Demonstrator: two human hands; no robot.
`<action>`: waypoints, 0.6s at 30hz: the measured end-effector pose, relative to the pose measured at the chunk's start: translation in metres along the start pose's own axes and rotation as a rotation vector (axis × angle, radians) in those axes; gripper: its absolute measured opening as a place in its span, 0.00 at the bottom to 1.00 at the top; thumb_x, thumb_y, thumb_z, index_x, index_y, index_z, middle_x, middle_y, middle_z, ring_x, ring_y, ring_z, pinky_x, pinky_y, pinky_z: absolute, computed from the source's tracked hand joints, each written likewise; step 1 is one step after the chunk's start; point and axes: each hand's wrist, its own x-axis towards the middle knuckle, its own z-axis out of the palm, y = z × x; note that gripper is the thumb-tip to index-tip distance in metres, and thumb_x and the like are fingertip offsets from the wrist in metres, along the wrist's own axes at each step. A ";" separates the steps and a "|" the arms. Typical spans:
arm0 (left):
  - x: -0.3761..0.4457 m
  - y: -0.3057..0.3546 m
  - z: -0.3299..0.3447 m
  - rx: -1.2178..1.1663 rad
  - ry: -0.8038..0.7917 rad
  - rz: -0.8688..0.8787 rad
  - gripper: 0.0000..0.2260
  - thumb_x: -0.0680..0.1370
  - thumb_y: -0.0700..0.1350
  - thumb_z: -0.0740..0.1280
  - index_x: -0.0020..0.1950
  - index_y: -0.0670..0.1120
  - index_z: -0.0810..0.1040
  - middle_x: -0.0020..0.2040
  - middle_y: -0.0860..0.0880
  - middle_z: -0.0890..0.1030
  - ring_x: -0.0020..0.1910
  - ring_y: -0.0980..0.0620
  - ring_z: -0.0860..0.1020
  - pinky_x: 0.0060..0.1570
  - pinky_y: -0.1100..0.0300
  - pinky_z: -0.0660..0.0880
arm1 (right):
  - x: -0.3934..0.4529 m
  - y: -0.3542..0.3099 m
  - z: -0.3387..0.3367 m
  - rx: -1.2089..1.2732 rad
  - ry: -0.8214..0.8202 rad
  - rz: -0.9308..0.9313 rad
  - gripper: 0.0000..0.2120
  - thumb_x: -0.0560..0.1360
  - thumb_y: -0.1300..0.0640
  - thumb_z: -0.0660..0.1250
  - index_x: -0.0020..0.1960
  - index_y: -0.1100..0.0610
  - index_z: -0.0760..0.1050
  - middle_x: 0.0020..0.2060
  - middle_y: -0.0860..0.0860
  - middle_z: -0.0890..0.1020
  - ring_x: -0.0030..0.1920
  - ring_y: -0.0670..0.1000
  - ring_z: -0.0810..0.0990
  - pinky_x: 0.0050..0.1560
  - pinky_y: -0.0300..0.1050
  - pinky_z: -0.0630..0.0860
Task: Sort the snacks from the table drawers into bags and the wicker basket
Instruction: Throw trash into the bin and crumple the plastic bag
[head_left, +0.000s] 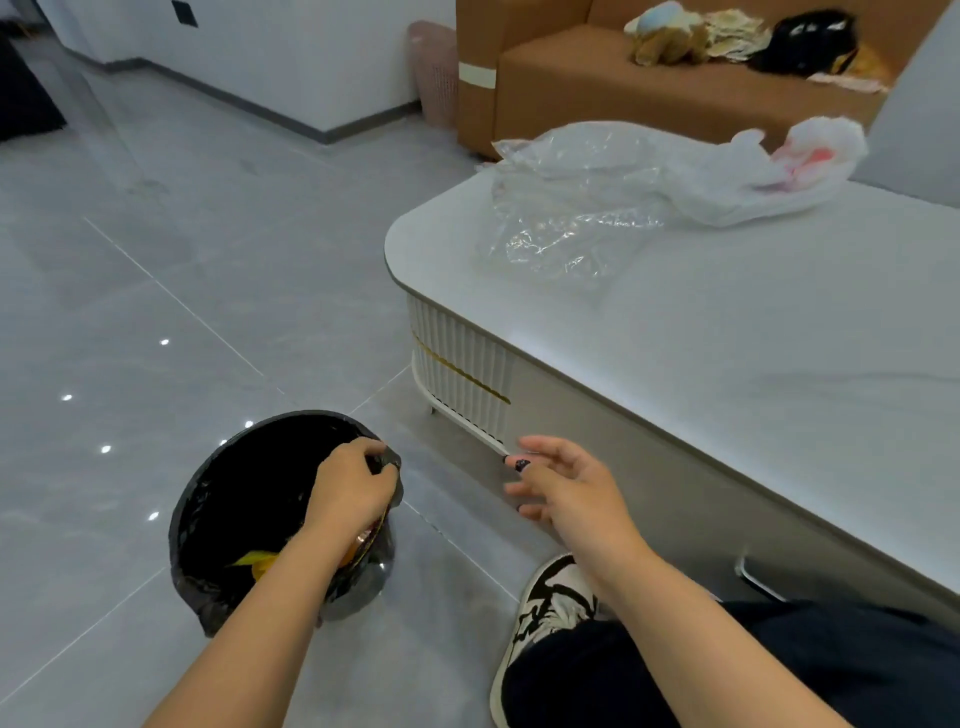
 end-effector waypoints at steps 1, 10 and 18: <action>-0.007 0.015 -0.005 -0.026 -0.007 0.042 0.16 0.77 0.43 0.67 0.65 0.46 0.77 0.56 0.49 0.81 0.50 0.53 0.79 0.48 0.68 0.70 | -0.006 -0.010 -0.007 -0.010 0.014 -0.032 0.10 0.77 0.65 0.64 0.55 0.55 0.77 0.49 0.53 0.83 0.40 0.48 0.81 0.41 0.41 0.76; -0.072 0.147 -0.024 -0.127 -0.083 0.428 0.13 0.78 0.44 0.67 0.63 0.53 0.77 0.58 0.59 0.75 0.55 0.57 0.73 0.57 0.64 0.68 | -0.080 -0.073 -0.099 -0.073 0.126 -0.266 0.15 0.74 0.67 0.66 0.54 0.51 0.80 0.47 0.46 0.84 0.46 0.49 0.84 0.44 0.42 0.79; -0.111 0.249 0.015 -0.189 -0.202 0.668 0.10 0.78 0.46 0.68 0.59 0.54 0.79 0.54 0.63 0.77 0.57 0.64 0.74 0.58 0.66 0.71 | -0.112 -0.088 -0.188 -0.224 0.248 -0.378 0.14 0.76 0.64 0.64 0.51 0.47 0.80 0.46 0.43 0.84 0.46 0.45 0.83 0.46 0.42 0.78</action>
